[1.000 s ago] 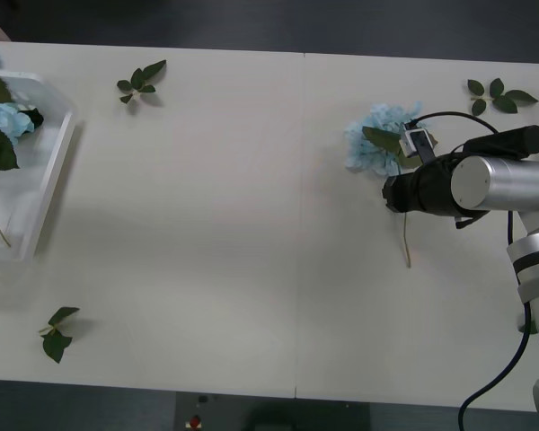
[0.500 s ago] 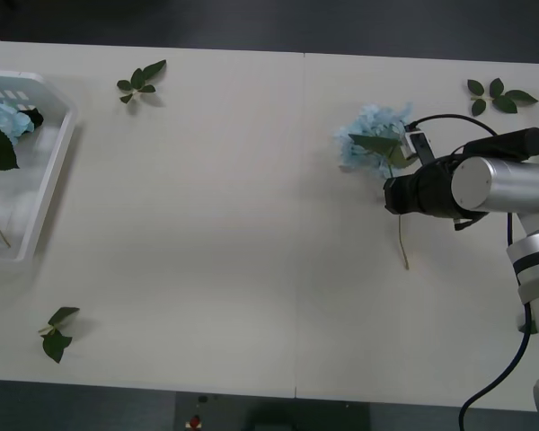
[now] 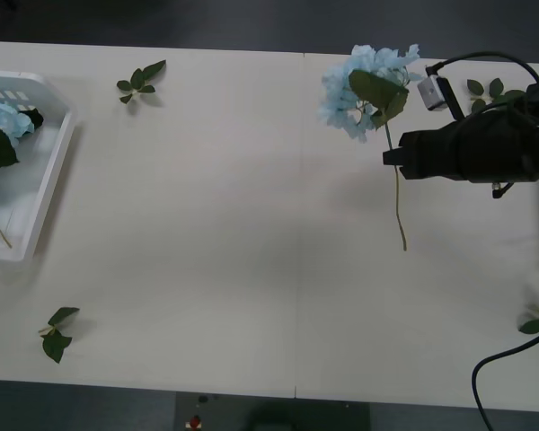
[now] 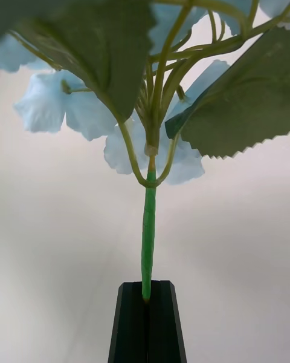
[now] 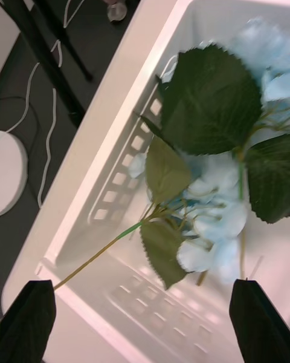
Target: Put the red flowers into the right box and the blue flowers into the left box
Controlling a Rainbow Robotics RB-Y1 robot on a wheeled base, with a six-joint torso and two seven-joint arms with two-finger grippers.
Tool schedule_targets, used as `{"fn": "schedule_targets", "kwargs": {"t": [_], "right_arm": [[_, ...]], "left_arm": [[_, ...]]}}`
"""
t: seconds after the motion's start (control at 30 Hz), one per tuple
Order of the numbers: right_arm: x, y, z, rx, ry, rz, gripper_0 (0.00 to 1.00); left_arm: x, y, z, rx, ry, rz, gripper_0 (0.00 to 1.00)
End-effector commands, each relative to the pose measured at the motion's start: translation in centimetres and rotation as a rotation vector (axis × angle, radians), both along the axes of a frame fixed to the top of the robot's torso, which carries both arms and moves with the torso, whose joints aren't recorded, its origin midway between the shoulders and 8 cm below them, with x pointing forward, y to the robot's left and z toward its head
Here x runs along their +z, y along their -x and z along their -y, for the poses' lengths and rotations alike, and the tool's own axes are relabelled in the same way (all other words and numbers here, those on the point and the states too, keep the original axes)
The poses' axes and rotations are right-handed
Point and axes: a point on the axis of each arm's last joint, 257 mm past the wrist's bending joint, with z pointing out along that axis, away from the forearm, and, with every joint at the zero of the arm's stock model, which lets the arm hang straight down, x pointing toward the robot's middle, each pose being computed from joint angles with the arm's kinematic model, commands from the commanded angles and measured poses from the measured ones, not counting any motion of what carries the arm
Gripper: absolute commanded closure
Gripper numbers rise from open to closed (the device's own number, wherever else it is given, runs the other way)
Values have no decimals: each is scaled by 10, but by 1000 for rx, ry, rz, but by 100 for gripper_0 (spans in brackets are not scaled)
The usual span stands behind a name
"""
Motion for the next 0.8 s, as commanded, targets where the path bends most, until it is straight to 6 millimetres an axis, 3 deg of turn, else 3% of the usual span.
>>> {"fn": "schedule_targets", "kwargs": {"t": [0.03,0.17,0.33,0.63,0.8], "right_arm": [[52,10,-26,113,-53,118,100],[82,19,-42,191,-120,207,100],[122,33,-71,297,-245,313,100],[185,68,-112,457,-458,401,100],[207,77,-129,492,-539,413,100]], "left_arm": [[39,-11,35,-107,34,89,8],[58,-17,89,-228,96,139,0],[66,-17,165,-400,173,164,0],[44,-16,306,-692,369,235,0],[31,-9,378,-824,490,283,0]]}}
